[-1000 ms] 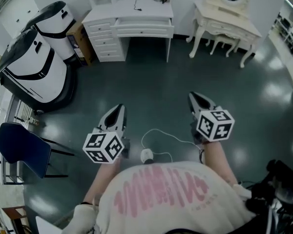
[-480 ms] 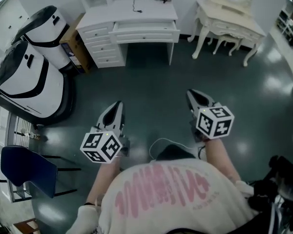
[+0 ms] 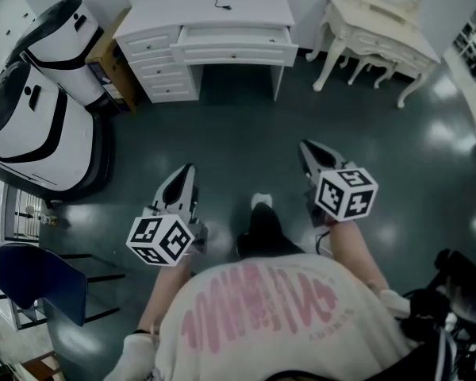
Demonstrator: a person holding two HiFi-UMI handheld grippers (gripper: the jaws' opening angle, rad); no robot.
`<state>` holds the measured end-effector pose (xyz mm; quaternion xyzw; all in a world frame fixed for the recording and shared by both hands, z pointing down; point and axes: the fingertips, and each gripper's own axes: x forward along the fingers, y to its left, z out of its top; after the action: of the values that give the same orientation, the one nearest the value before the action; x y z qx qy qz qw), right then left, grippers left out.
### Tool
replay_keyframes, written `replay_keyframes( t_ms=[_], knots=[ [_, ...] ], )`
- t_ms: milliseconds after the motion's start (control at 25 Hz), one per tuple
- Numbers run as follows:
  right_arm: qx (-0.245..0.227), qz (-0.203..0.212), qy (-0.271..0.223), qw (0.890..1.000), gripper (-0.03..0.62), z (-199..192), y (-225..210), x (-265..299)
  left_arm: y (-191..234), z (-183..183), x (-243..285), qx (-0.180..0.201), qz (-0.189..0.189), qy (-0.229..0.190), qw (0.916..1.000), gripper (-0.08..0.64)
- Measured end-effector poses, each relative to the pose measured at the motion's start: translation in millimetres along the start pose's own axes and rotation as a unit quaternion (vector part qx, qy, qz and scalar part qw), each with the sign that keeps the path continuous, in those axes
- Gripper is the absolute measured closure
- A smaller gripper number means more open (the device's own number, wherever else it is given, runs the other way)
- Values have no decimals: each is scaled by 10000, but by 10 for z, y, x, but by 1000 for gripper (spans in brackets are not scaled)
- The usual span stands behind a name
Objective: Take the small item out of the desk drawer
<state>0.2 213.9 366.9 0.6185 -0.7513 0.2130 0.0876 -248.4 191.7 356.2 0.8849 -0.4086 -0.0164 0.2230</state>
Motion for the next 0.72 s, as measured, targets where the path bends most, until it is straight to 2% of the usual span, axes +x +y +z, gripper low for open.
replay_keyframes(
  t_ms=[280,520,640,720],
  knots=[
    [182,-4,-289,9994,575,517,-700,781,165,333,958,81,-226,-119,9996,531],
    [237,243,-360,9988,575,1168,-1244,1596,376,767,1998,57,-137,-247,9996,531],
    [148,406,-464,9980,575,1456,-1450,1935,524,912,2464,135,11,-243,9996,531],
    [158,524,-544,9970,575,1614,-1558,2120,570,978,2734,159,-36,-245,9996,532]
  ],
)
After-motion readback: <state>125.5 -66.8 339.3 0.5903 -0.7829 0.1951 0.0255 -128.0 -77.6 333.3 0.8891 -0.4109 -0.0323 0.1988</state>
